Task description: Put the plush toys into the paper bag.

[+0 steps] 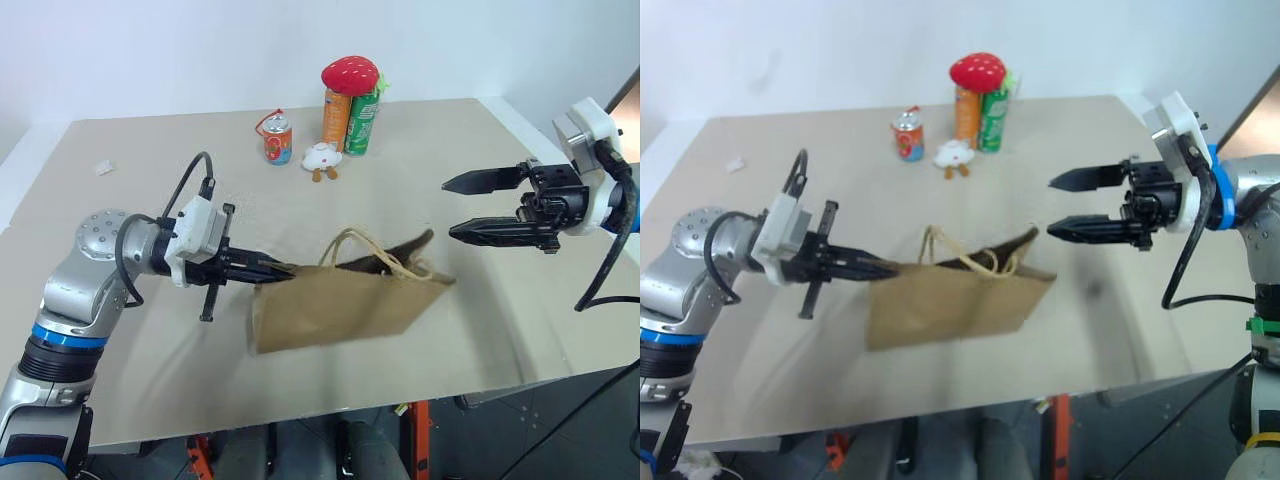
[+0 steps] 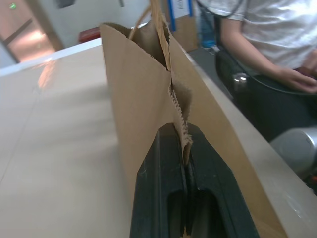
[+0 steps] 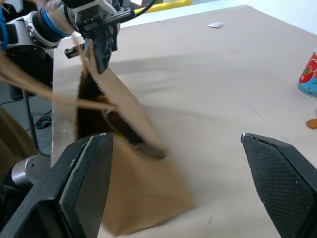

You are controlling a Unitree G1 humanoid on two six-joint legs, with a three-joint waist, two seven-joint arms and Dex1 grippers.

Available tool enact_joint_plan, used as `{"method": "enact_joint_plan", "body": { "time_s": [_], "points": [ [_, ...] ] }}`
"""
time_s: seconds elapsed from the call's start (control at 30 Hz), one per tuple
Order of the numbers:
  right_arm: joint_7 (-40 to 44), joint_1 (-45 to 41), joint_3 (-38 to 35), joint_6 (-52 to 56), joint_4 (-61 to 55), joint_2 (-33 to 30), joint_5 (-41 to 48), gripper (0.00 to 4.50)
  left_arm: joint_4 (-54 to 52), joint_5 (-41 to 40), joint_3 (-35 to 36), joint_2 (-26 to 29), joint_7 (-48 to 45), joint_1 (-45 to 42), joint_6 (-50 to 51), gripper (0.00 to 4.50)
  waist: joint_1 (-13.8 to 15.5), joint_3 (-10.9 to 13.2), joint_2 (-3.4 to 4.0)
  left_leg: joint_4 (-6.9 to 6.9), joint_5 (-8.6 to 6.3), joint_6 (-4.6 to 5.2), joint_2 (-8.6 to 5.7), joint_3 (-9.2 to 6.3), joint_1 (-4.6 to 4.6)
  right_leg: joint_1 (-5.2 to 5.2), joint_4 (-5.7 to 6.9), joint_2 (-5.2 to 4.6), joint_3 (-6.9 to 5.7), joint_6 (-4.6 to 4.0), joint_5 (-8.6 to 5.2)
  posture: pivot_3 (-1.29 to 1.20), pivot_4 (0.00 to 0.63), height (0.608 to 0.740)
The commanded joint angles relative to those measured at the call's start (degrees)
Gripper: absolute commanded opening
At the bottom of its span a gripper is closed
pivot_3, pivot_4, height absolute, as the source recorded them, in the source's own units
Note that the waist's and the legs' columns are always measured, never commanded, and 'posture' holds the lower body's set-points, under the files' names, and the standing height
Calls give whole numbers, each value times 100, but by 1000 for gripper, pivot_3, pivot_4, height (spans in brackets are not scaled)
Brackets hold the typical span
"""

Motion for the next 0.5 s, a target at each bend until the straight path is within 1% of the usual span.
{"method": "enact_joint_plan", "body": {
  "time_s": [0.03, 0.13, 0.23, 0.27, 0.3, 0.33, 0.37, 0.4, 0.43, 0.47, 0.5],
  "points": [
    [66, -48, -217, 65, -245, -146, 133, 4458, -23, 120, -90, 35, -237, 84, -305, 0, 0, 0, 0, 0, 0, 0, 1, 2, 0, 0, 0, 1, 0, -1, 1, 0, 150, 740],
    [30, 13, -236, 127, -363, -129, 183, 4458, 230, 368, -157, 5, -212, 81, -508, 0, 0, 0, 0, 2, 0, 0, 5, 3, 0, -1, 0, 3, 0, -2, 2, 0, 150, 740],
    [-17, 63, -228, 129, -429, -74, 188, 4458, 466, 490, -139, 5, -118, -42, -505, 0, 0, 0, 0, 4, 0, 0, 7, 2, 0, -1, 1, 5, 0, -3, 4, 0, 150, 740],
    [-28, 78, -222, 118, -439, -57, 185, 4500, 487, 486, -124, 8, -105, -71, -484, 419, 0, 0, 0, 4, 0, 0, 8, 2, 0, -1, 1, 5, 0, -3, 4, 0, 150, 740],
    [-53, 95, -210, 95, -454, -13, 182, 4500, 435, 441, -70, 61, -94, -73, -415, 744, 0, 0, 0, 6, 0, 0, 12, 3, 0, -2, 1, 7, 0, -4, 7, 0, 150, 740],
    [-76, 106, -208, 80, -462, 21, 183, 4500, 367, 397, -16, 121, -91, -63, -341, 1195, 0, 0, 0, 10, 0, 0, 15, 2, 0, -3, 1, 7, 0, -3, 12, 0, 150, 740],
    [-109, 112, -207, 53, -458, 66, 177, 4500, 249, 304, 62, 201, -47, -45, -184, 1375, 0, 0, 0, 11, 0, 0, 15, 2, 0, -3, 1, 7, 0, -3, 12, 0, 150, 740],
    [-146, 117, -201, 9, -447, 116, 158, 4500, 134, 215, 136, 271, 10, -29, -27, 1739, 0, 0, 0, 12, 0, 0, 16, 2, 0, -3, 1, 5, 1, -3, 12, 0, 150, 740],
    [-191, 126, -189, -41, -422, 185, 135, 4500, -55, 68, 248, 367, 113, 5, 214, 1939, 0, 0, 0, 12, 0, 0, 16, 3, 0, -3, 1, 4, 2, -3, 13, 0, 150, 740],
    [-227, 135, -174, -89, -395, 246, 112, 4500, -217, -71, 350, 441, 231, 33, 452, 2573, 0, 0, -1, 12, 0, 0, 17, 3, 0, -4, 1, 5, 2, -3, 15, 0, 150, 740],
    [-252, 149, -131, -193, -344, 315, 44, 4500, -439, -273, 528, 560, 449, 93, 817, 2993, -1, 0, -1, 14, 0, 0, 18, 2, 0, -4, 1, 6, 1, -4, 15, 0, 150, 740]
  ]
}}
